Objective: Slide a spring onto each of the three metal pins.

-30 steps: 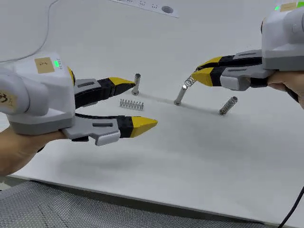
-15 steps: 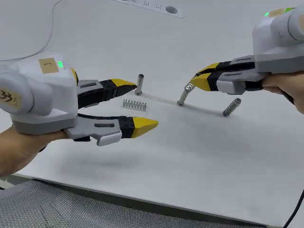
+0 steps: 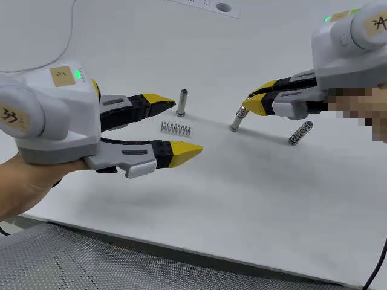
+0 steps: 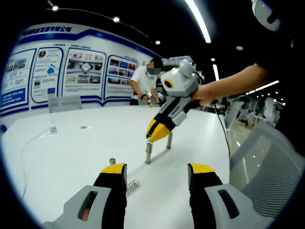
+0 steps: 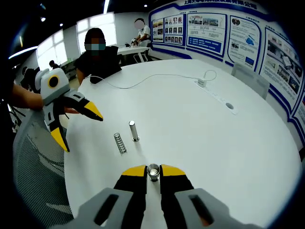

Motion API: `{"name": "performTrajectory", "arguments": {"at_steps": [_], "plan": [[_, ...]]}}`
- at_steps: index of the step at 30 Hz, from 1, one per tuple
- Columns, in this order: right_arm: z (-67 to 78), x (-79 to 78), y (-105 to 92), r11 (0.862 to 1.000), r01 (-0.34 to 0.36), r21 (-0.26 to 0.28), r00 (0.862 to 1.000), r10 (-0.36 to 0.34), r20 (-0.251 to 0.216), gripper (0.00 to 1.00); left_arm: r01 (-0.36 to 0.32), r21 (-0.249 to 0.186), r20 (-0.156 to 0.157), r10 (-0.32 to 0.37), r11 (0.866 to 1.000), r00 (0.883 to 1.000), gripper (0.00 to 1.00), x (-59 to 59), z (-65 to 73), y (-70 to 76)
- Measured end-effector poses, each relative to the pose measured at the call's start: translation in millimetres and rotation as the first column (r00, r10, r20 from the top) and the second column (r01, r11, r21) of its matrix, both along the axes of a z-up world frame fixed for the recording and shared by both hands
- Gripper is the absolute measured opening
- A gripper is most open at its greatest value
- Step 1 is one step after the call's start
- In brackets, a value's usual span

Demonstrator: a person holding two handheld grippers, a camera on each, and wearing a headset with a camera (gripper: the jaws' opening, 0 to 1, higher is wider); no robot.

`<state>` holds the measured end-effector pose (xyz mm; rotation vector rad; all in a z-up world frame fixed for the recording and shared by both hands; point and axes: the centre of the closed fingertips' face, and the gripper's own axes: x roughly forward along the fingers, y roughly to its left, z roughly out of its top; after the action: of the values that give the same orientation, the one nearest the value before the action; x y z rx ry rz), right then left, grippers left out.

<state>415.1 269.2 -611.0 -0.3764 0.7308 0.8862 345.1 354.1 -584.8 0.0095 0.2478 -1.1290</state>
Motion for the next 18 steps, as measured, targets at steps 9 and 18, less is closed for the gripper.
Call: {"name": "performTrajectory", "arguments": {"at_steps": [9, 18], "plan": [[-12.6, -2.4, 3.1, 0.998, -0.033, -0.056, 0.999, 0.032, -0.012, 0.11, -0.004, -0.006, -0.008, 0.004, 1.000, 1.000, 0.53, 0.2, 0.2, 1.1], [-20.5, -3.9, 4.2, 0.996, -0.040, -0.082, 0.998, 0.036, -0.047, 0.11, -0.009, -0.012, -0.006, 0.009, 1.000, 1.000, 0.52, 1.8, 1.6, 1.5]]}}
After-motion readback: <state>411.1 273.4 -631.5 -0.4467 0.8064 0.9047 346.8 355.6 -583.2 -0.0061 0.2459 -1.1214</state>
